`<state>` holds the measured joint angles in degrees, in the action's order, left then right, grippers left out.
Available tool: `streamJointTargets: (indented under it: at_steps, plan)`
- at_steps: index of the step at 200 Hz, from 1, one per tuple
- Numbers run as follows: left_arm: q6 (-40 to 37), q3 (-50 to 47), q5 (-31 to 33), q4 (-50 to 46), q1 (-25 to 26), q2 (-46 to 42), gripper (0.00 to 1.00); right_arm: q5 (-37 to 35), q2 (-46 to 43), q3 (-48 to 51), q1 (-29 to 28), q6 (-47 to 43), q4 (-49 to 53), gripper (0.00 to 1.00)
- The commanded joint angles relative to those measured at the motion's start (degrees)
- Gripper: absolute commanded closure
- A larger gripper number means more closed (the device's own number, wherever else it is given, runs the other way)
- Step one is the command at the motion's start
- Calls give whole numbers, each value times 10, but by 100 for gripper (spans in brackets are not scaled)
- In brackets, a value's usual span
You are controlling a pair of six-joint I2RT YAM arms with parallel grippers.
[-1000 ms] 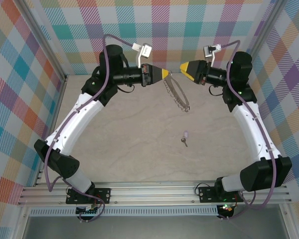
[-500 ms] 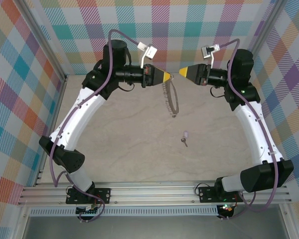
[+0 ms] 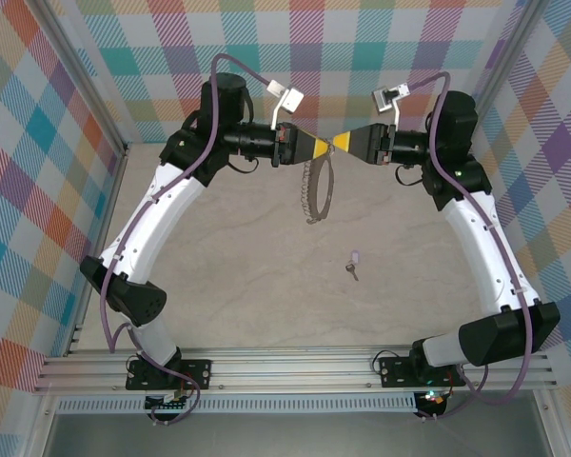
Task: Put the keys on the keyring
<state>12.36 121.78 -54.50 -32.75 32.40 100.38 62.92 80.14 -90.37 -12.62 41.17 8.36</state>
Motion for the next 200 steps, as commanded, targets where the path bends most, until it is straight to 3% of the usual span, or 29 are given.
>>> streamJointTargets:
  at_steps: [1,88,125,151,169,200]
  plan:
    - [4,23,-20,22,3,0,100,17,5,-15,-6,0,-21,69]
    - [4,30,-10,22,3,4,100,34,7,-1,-11,1,-27,84]
    - [4,35,-7,20,3,7,100,39,5,9,-11,8,-40,100]
    - [5,37,-5,21,3,8,100,46,10,11,-13,25,-63,100]
    - [9,38,-5,24,2,10,100,51,12,9,-14,27,-63,89]
    - [12,40,-1,25,3,10,100,55,14,11,-14,22,-58,90]
